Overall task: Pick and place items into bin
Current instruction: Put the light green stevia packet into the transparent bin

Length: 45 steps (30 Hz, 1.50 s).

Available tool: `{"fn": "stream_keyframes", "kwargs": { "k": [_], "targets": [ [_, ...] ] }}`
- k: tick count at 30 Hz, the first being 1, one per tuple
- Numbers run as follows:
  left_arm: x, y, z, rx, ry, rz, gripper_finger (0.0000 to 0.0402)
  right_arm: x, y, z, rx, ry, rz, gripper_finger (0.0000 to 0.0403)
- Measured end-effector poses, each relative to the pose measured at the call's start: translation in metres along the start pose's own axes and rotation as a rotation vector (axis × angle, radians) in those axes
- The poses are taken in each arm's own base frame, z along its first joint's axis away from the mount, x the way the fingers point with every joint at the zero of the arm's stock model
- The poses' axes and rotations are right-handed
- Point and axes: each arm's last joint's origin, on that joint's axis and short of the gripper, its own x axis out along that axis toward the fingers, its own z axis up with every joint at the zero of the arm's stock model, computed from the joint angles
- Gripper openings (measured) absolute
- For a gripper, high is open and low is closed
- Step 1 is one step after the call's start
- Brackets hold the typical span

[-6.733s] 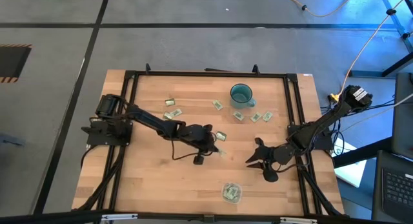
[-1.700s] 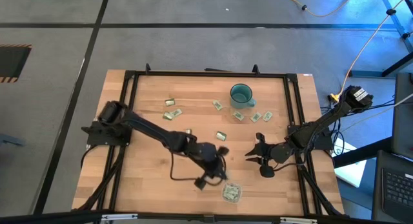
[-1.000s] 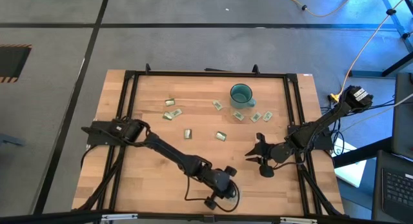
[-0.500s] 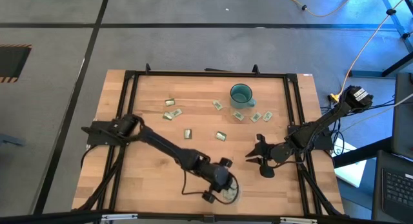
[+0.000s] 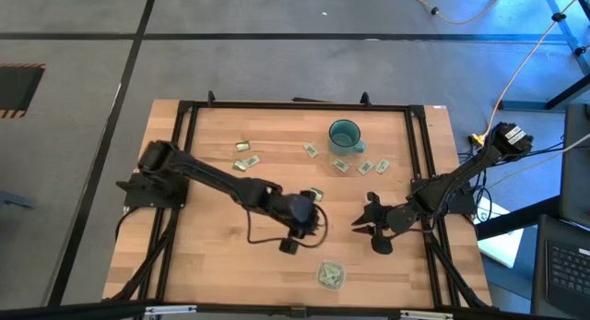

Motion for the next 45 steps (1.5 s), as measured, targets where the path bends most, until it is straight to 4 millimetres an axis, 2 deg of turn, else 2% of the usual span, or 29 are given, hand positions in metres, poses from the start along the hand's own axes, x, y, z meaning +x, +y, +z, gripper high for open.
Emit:
{"fn": "stream_keyframes", "kwargs": {
  "k": [4,10,16,21,25,32,37,45],
  "targets": [
    [-0.013,0.005,-0.025,-0.040,-0.091,0.014,0.0073,0.002,-0.010,-0.001,0.116,0.016,-0.098,0.0090],
    [-0.038,0.005,-0.062,-0.044,-0.295,0.086,0.0073,0.005,-0.036,-0.001,0.208,0.075,-0.255,0.0090],
    [-0.062,0.011,-0.106,-0.083,-0.450,0.184,0.0073,0.003,-0.061,0.013,0.311,0.124,-0.415,0.0090],
    [-0.074,0.017,-0.137,-0.178,-0.502,0.261,0.0073,-0.004,-0.079,0.026,0.351,0.186,-0.535,0.0090],
    [-0.074,0.022,-0.149,-0.198,-0.476,0.324,0.0073,-0.014,-0.095,0.032,0.454,0.247,-0.658,0.0090],
    [-0.075,0.030,-0.153,-0.186,-0.461,0.367,0.0073,-0.028,-0.124,0.029,0.586,0.353,-0.804,0.0090],
    [-0.076,0.034,-0.153,-0.179,-0.457,0.383,0.0073,-0.032,-0.138,0.030,0.657,0.376,-0.804,0.0090],
    [-0.075,0.034,-0.154,-0.176,-0.448,0.376,0.0072,-0.035,-0.149,0.024,0.678,0.421,-0.812,0.0090]
  ]
}}
